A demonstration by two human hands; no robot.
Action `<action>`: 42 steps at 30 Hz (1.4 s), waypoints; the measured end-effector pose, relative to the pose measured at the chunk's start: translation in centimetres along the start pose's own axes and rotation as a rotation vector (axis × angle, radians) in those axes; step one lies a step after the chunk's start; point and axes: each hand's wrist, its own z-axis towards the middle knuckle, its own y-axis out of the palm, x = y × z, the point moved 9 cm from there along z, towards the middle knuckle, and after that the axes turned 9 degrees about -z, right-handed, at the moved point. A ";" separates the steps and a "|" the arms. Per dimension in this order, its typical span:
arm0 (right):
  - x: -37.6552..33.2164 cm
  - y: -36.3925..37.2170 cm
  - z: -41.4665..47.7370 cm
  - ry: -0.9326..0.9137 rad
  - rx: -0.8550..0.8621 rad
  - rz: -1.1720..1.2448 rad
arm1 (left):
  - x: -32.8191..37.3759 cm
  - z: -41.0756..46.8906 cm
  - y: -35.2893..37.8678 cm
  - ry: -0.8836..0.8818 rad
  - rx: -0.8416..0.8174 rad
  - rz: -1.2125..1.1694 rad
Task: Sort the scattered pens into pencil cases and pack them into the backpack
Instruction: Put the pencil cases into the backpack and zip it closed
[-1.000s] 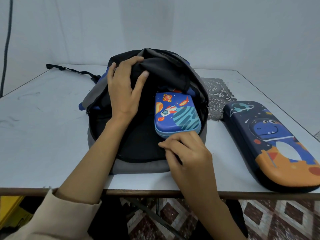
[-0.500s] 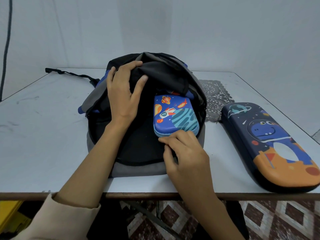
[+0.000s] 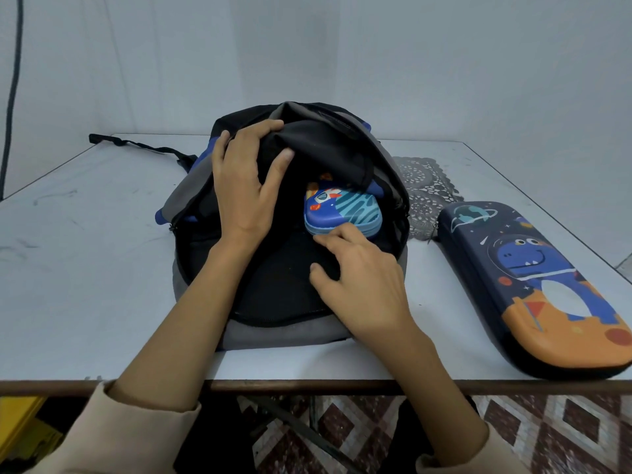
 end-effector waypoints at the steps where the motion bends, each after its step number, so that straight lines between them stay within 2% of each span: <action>1: 0.0 0.0 0.3 0.007 -0.010 -0.006 | 0.1 0.0 0.0 0.003 0.002 -0.003; 9: 0.1 0.7 1.5 0.017 -0.096 -0.068 | 0.2 0.0 0.0 0.009 0.000 -0.008; 11: -0.5 0.6 1.1 -0.011 -0.061 -0.147 | 0.2 0.0 0.0 0.014 0.001 -0.010; 15: -1.3 -0.4 -0.4 -0.065 0.141 -0.195 | 0.1 0.0 0.0 0.020 -0.001 -0.008; 16: -1.2 0.0 -0.5 -0.071 0.123 -0.216 | 0.1 0.0 0.0 0.021 -0.002 -0.006; 20: -0.1 2.6 -0.6 -0.051 -0.162 -0.267 | 0.1 0.0 0.0 0.018 0.001 -0.005; 23: 0.3 3.0 -0.3 -0.032 -0.239 -0.292 | 0.2 -0.1 0.0 0.024 -0.003 0.001; 33: 0.0 3.2 1.1 -0.029 -0.322 -0.291 | 0.6 -0.2 -0.1 0.047 0.016 -0.012; 39: 1.3 3.9 3.7 0.062 -0.389 -0.244 | 0.7 -0.3 0.0 0.058 0.011 -0.005; 42: 1.8 4.0 4.9 0.071 -0.397 -0.300 | 0.7 -0.2 0.0 0.054 0.015 -0.006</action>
